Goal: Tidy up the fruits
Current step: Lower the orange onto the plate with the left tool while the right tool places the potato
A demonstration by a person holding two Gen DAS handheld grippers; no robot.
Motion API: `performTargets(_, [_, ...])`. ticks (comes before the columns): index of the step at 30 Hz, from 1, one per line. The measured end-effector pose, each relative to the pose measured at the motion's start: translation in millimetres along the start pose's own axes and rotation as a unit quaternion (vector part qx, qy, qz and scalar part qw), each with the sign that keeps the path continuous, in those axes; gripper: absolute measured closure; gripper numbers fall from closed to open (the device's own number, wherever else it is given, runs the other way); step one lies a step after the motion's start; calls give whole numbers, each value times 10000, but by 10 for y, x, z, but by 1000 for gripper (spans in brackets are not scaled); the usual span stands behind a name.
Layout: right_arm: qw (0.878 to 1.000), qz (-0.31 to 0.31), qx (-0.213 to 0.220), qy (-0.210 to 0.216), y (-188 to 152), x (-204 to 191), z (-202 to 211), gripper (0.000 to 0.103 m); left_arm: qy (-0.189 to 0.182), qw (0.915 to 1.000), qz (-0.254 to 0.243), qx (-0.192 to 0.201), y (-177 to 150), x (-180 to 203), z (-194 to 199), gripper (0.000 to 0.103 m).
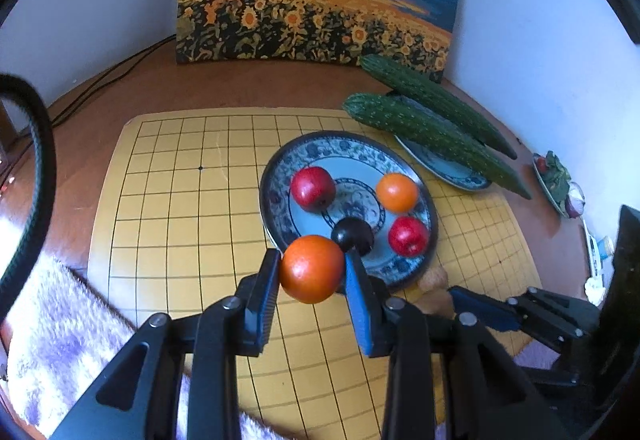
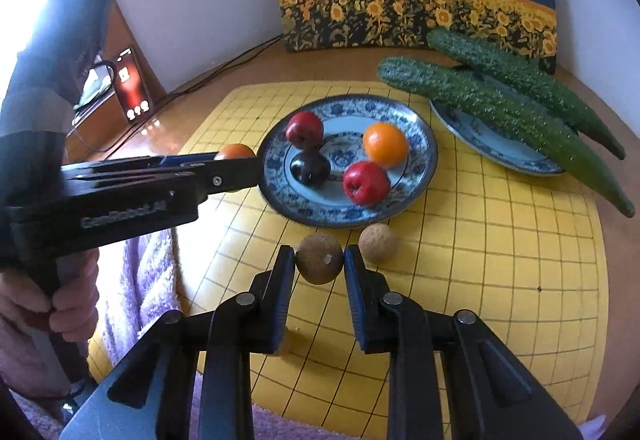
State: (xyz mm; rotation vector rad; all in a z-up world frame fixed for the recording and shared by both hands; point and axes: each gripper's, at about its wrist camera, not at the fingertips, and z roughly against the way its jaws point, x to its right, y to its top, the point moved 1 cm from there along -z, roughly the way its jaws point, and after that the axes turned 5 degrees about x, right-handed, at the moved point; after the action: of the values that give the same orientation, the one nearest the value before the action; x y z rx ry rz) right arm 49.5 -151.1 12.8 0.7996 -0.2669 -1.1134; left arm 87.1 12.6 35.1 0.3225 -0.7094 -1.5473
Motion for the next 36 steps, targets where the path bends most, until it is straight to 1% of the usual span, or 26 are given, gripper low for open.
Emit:
performTargets(8, [9994, -39, 267, -208, 174, 175, 99, 76, 51, 10000, -33, 21, 79, -5, -104, 69])
performTargets(18, [9981, -43, 385, -484, 395, 449, -62, 76, 189, 9998, -17, 41, 166, -14, -220, 69])
performTargets(22, [9984, -32, 360, -442, 452, 485, -153, 76, 218, 9998, 1, 6, 168, -24, -289, 69])
performTargets(25, [9987, 12, 327, -402, 465, 494, -219, 76, 269, 9996, -27, 72, 188, -22, -307, 69])
performTargets(30, [9989, -11, 278, -371, 450, 523, -308, 76, 308, 9994, 0, 128, 203, -19, -327, 69])
performTargets(33, [9990, -18, 279, -362, 439, 536, -336, 76, 322, 9993, -118, 132, 198, 24, -331, 69])
performTargets(36, [9991, -64, 258, -345, 419, 551, -362, 76, 317, 9993, -109, 136, 186, 54, -335, 69])
